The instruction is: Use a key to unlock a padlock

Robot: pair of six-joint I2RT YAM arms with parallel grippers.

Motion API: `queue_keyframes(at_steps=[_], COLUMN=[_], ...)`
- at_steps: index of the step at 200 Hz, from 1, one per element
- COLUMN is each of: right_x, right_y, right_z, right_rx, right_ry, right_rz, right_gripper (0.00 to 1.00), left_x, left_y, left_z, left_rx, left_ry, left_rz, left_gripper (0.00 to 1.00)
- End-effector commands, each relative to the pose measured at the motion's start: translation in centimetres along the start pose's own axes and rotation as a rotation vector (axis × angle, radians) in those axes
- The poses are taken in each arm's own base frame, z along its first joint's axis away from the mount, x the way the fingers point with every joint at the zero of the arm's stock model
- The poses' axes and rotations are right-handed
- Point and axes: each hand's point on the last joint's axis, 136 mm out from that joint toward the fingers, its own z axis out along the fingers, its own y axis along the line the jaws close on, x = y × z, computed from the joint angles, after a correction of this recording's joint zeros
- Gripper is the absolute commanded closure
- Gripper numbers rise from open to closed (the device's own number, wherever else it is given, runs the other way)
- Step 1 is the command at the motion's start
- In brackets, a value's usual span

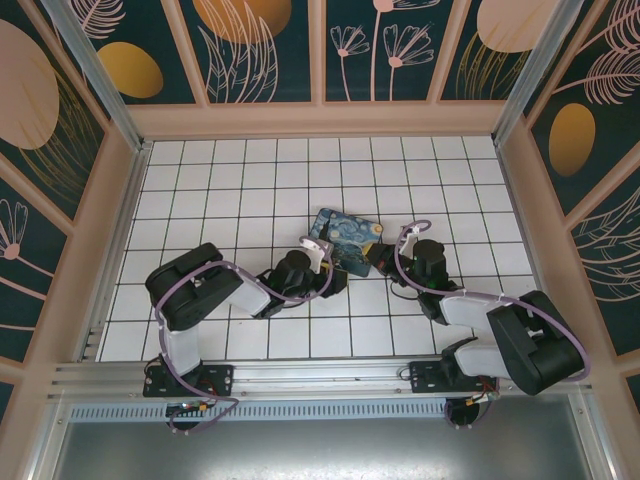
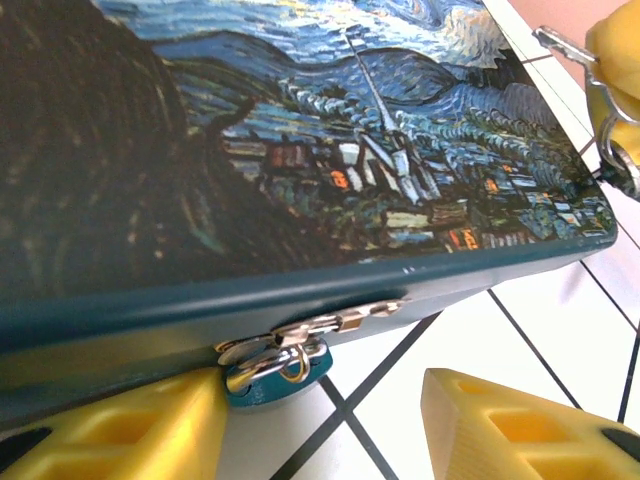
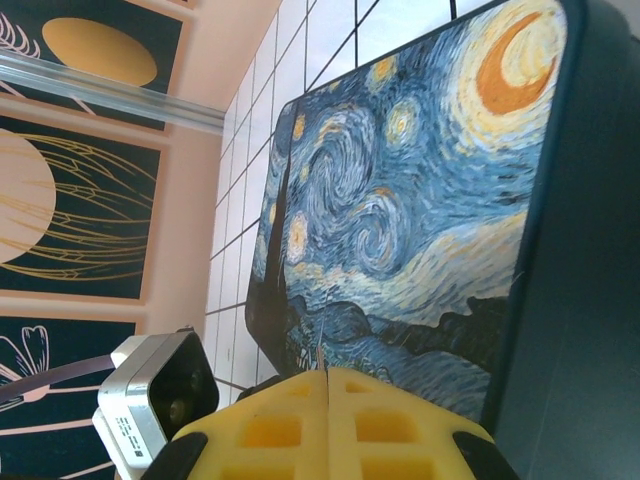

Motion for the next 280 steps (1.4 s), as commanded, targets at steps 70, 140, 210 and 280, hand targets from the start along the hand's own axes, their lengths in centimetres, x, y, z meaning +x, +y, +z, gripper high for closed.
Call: queue_keyframes(at_steps=[70, 140, 210, 280], right_x=[-0.8, -0.8, -0.8, -0.8], right_y=[1.2, 1.3, 1.3, 1.2], right_z=[0.2, 0.0, -0.2, -0.2], right_rx=[-0.038, -0.039, -0.039, -0.037], right_ry=[-0.016, -0.018, -0.022, -0.022], right_rz=[-0.027, -0.030, -0.030, -0.029], right_gripper=[1.00, 1.00, 1.00, 1.00], left_x=[-1.6, -0.6, -0.6, -1.0], left_y=[-4.6, -2.5, -1.1, -0.7], left_z=[-1.1, -0.1, 0.2, 0.4], left_rx=[0.228, 0.160, 0.099, 0.088], left_ry=[-0.032, -0.033, -0.064, -0.094], left_rz=[-0.109, -0.207, -0.285, -0.333], left_gripper=[0.47, 0.44, 0.47, 0.57])
